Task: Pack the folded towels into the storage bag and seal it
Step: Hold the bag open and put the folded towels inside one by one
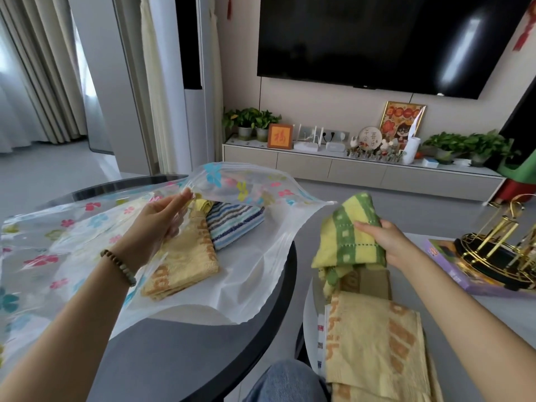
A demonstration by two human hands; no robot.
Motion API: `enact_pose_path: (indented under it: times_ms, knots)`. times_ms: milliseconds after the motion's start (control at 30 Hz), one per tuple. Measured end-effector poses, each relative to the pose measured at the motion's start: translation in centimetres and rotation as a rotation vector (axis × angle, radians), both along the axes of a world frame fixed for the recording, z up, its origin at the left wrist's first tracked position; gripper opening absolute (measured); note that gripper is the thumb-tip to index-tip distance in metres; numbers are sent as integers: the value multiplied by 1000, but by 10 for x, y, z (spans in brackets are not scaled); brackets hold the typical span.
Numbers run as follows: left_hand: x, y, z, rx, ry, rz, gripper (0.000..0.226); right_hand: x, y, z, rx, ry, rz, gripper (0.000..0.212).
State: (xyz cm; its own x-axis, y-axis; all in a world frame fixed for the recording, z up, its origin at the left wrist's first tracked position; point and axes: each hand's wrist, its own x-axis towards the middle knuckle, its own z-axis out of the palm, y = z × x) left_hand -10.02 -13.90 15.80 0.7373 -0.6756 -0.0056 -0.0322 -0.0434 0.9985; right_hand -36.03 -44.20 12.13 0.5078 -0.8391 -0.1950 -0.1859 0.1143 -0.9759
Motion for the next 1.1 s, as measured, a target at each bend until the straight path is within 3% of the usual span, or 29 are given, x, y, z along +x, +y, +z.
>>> enact_pose_path:
  times_ms: [133,267,367,467,567,633,700,800,1000,1100]
  knots:
    - [8,15,10,-115,20,4,29,16,49,58,-49,65,276,28]
    - [23,35,23,-153,-37,36,25,49,114,78,-48,188,618,10]
    - [29,46,33,-128,-118,29,24,96,159,69,-61,164,751,14]
    - [32,52,40,-121,-132,15,25,153,179,34,-74,90,713,43]
    - [34,56,44,-140,-126,-18,32,189,188,-17,-393,193,580,77]
    - [33,58,43,-137,-129,-50,35,195,194,-62,-785,250,656,73]
    - [30,59,42,-134,-114,-96,31,192,201,-97,-1127,299,877,63]
    - [25,59,39,-148,9,-164,31,195,212,-124,-1337,461,1090,63]
    - [22,61,37,-179,178,-285,32,249,201,-115,-1248,666,1068,70]
    - [20,61,39,-159,168,-271,27,276,199,-105,-1166,797,979,58]
